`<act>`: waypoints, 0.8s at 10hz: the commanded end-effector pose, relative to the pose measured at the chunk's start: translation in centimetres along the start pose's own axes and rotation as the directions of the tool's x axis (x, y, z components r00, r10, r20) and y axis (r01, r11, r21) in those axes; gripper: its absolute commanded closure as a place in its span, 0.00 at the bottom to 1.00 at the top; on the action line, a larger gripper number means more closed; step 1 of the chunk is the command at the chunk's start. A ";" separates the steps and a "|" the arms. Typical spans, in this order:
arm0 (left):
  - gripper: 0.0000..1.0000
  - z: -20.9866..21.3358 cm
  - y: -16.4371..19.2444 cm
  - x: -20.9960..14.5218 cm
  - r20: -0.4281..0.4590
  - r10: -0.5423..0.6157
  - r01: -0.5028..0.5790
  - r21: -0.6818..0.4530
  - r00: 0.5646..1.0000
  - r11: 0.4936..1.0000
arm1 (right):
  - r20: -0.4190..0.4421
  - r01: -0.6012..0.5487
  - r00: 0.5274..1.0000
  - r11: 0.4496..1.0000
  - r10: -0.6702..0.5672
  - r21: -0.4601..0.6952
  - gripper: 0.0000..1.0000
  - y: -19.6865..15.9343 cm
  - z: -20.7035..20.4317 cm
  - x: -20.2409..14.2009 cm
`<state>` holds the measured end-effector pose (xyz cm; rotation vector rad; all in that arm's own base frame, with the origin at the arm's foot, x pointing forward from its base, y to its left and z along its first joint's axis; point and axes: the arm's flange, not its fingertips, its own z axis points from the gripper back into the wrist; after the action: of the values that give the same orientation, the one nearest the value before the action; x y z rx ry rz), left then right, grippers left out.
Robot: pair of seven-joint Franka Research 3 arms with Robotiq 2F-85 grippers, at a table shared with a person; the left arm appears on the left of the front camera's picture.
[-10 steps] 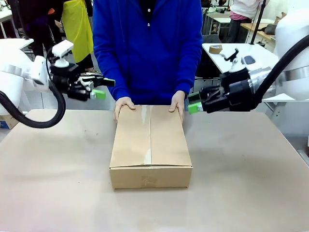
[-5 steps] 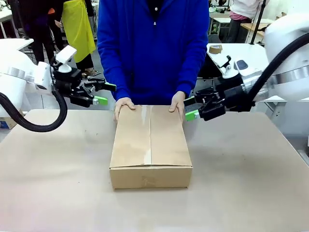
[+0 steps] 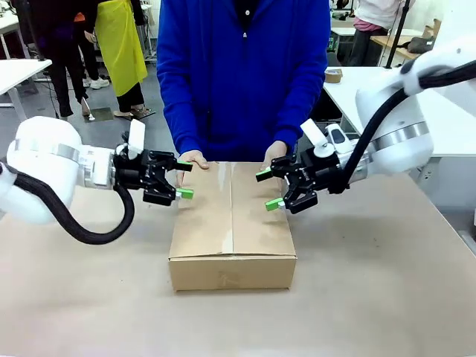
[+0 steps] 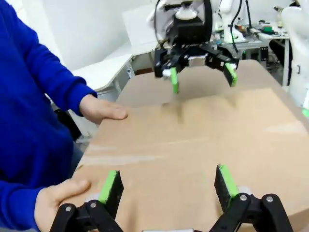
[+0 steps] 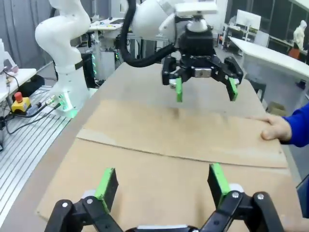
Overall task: Pack the gift set into the box.
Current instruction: Press and hold the closed box until the human finishes sealing it.
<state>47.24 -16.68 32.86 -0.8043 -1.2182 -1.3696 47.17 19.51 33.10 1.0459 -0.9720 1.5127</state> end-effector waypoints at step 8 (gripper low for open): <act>0.00 -4.8 -1.2 -1.4 -0.066 0.006 -0.017 -0.155 0.998 0.988 | -0.130 0.112 0.984 0.989 -0.124 -0.098 0.00 -2.3 -3.6 -1.9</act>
<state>46.52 -20.75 30.11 -0.8912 -1.1033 -1.4569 49.26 21.95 30.77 0.9462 -0.8677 1.4347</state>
